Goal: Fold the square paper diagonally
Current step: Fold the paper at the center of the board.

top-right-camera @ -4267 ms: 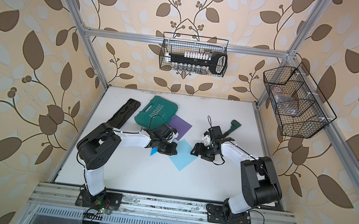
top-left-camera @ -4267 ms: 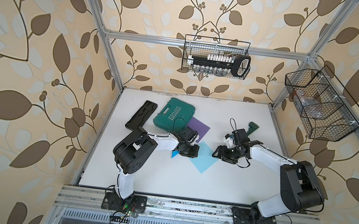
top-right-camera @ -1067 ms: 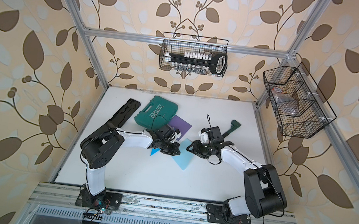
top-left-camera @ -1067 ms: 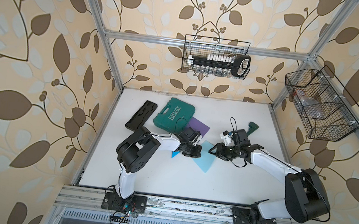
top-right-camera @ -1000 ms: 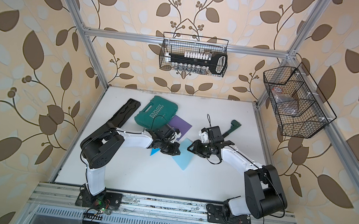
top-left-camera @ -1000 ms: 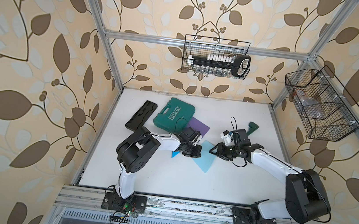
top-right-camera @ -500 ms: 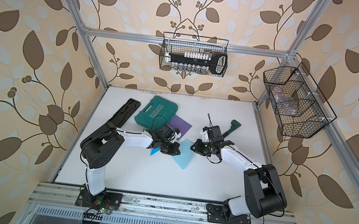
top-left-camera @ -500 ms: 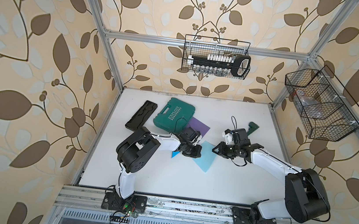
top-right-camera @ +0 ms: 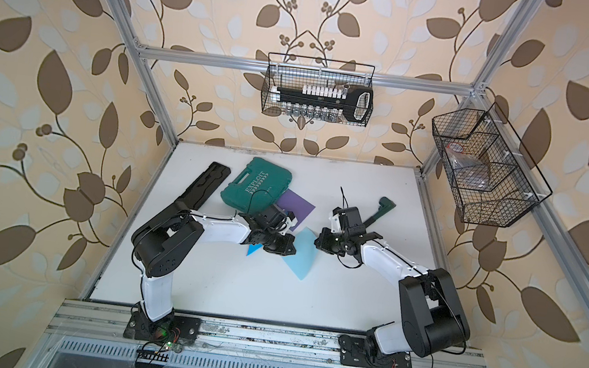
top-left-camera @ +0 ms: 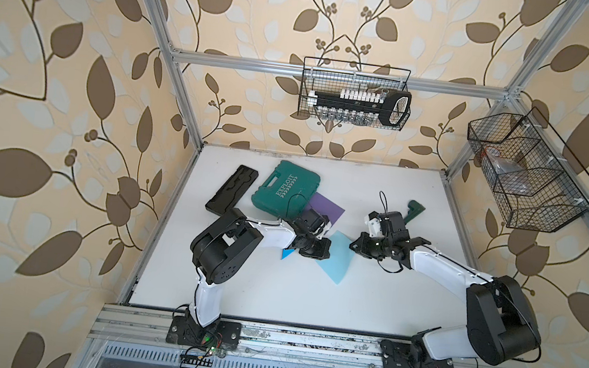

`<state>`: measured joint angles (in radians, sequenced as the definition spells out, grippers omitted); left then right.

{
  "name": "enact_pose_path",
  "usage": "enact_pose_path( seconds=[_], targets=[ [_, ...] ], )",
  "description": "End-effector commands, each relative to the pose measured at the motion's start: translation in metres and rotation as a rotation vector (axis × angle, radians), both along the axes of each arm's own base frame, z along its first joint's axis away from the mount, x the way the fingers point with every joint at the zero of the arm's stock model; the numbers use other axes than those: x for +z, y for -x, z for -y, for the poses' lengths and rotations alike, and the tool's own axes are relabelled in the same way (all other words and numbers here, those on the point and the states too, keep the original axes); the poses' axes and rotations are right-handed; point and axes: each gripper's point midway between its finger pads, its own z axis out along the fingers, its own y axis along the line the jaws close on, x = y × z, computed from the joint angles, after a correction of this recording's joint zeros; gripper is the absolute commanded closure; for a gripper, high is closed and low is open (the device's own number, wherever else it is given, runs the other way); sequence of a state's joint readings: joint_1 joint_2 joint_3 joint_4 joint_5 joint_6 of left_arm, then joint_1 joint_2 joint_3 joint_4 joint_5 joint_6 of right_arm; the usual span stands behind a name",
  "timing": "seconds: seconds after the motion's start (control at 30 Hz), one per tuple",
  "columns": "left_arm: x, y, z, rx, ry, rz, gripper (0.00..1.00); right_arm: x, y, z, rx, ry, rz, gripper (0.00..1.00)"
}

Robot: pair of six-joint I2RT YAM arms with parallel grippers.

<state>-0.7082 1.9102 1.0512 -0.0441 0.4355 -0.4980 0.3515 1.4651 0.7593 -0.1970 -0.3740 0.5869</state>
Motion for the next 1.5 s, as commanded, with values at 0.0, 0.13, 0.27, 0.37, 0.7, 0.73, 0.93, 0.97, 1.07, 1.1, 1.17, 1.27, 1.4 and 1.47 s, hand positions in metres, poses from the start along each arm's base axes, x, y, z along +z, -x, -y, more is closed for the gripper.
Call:
enact_pose_path(
  seconds=[0.0,0.13,0.27,0.37,0.7,0.73,0.93,0.97,1.07,1.1,1.17,1.27,1.4,1.47],
  targets=[
    [-0.016,0.017,-0.008,-0.007,-0.056,-0.043,1.00,0.002,0.006,-0.005,0.016,-0.017,0.009,1.00],
    [-0.014,0.019,-0.003,-0.012,-0.045,-0.041,1.00,0.004,0.008,-0.019,0.041,-0.057,0.011,1.00],
    [-0.014,0.021,0.000,-0.018,-0.041,-0.044,1.00,0.002,0.011,-0.032,0.061,-0.086,0.002,1.00],
    [-0.014,0.022,0.001,-0.019,-0.041,-0.045,1.00,-0.004,0.012,-0.039,0.072,-0.091,-0.011,1.00],
    [-0.010,0.021,-0.004,-0.005,-0.062,-0.026,1.00,-0.015,0.014,-0.045,0.083,-0.082,-0.033,1.00],
    [-0.011,0.021,-0.005,-0.004,-0.063,-0.028,1.00,-0.017,0.014,-0.045,0.083,-0.085,-0.034,1.00],
    [-0.009,0.022,-0.007,-0.004,-0.066,-0.023,1.00,-0.024,0.013,-0.045,0.083,-0.067,-0.039,1.00],
    [-0.008,0.022,-0.006,-0.005,-0.068,-0.024,1.00,-0.026,0.013,-0.045,0.085,-0.062,-0.043,1.00],
    [-0.008,0.021,-0.006,-0.007,-0.068,-0.022,1.00,-0.031,0.014,-0.048,0.092,-0.060,-0.054,1.00],
    [-0.008,0.021,-0.006,-0.006,-0.069,-0.024,1.00,-0.033,0.014,-0.049,0.094,-0.061,-0.058,1.00],
    [-0.008,0.022,-0.007,-0.006,-0.072,-0.022,1.00,-0.034,0.015,-0.050,0.098,-0.069,-0.064,1.00],
    [-0.007,0.022,-0.009,-0.004,-0.078,-0.020,1.00,-0.035,0.016,-0.053,0.104,-0.071,-0.066,1.00],
    [-0.007,0.022,-0.011,-0.005,-0.084,-0.017,1.00,-0.038,0.015,-0.055,0.105,-0.060,-0.066,1.00],
    [-0.006,0.022,-0.012,-0.004,-0.083,-0.014,1.00,-0.040,0.015,-0.053,0.103,-0.044,-0.067,1.00]
  ],
)
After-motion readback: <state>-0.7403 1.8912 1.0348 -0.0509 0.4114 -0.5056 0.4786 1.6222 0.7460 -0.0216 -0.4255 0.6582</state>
